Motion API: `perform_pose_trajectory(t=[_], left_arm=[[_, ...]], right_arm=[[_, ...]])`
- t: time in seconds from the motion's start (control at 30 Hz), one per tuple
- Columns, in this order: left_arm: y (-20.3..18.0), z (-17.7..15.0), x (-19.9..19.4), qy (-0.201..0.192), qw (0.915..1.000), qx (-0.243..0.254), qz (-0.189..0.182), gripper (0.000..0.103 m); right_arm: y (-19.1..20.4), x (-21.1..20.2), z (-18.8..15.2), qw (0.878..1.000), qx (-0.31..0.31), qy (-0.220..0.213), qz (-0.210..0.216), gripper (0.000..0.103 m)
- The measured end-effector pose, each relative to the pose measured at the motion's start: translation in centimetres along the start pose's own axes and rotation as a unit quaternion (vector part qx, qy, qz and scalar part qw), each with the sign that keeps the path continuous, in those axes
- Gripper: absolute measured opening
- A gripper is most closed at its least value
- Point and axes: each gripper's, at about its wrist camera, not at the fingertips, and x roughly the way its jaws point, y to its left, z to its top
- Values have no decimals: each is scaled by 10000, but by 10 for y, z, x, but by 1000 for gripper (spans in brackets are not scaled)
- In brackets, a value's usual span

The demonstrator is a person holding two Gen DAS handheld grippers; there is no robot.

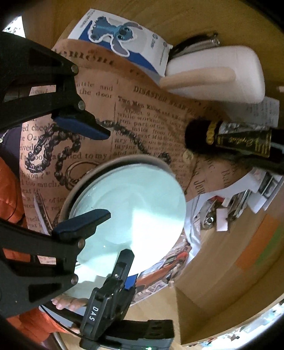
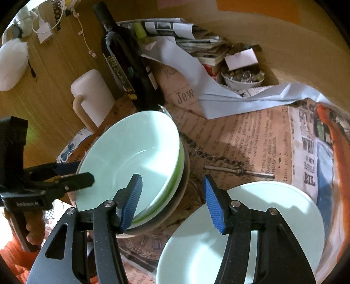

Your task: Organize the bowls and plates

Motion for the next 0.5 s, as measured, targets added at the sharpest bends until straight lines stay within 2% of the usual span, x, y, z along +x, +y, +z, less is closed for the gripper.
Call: perform_pose_trajectory(t=[0.03,0.1,0.2,0.4,0.5], left_arm=[[-1,0,1,15,10000,20,-11,63],[-3,1,4,77,9999,82,-59,53],[-5,2,7,117,9997,143,-146,45],[-9,-1,5,1,9996,260,-59,45],[-17,-3,3,-81,9990,420,159,45]], right_arm=[[-1,2,0,10000,18,48,41,53],[1,6,2,9998,-2,146,97,53],[4,12,4,9996,-63,253,102,44],[4,16,3,9995,-90,288,-13,40],[7,15,2,9995,-155,246,-146,39]])
